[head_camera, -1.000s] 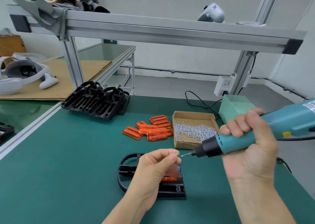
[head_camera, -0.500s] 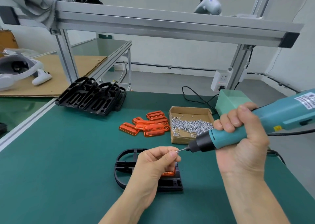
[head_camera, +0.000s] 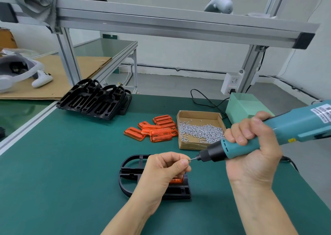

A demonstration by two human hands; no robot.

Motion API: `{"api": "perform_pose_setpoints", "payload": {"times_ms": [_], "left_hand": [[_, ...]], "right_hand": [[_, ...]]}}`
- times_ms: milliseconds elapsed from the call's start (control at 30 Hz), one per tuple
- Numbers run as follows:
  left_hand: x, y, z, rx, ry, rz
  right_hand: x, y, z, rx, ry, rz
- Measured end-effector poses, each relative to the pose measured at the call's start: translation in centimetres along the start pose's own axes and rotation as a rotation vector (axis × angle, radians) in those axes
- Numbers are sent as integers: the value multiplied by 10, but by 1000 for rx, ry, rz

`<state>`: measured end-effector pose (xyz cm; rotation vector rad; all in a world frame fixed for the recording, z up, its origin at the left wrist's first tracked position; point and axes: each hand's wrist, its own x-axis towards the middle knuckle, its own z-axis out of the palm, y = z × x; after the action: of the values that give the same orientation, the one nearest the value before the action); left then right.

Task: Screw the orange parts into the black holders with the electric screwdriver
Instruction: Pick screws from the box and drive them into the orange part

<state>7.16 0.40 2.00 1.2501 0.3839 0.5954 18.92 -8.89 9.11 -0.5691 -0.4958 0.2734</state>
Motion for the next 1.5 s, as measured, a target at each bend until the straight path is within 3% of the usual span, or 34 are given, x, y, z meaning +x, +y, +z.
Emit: {"api": "perform_pose_setpoints", "payload": {"times_ms": [300,400,467,533,633,1267,1500], "left_hand": [[2,9,-21,151,52,-12],[-2,9,-40,711,109,107],[-5,5,-44,1069,-40,215],[-8,-2,-41,1264,-174,206],[-10,-8,-37,1418,-241,193],[-10,-14,-38,1472,-246,227],[-9,-16,-38,1458,-242,236]], "right_hand": [[9,8,-1,-22,-41,74],[10,15,-5,-99,-74,137],[9,21,-7,-152,-101,172],[8,28,-7,-200,-130,194],[7,35,-6,-249,-178,205],[9,56,-3,-367,-314,222],[8,57,0,-436,-458,233]]}}
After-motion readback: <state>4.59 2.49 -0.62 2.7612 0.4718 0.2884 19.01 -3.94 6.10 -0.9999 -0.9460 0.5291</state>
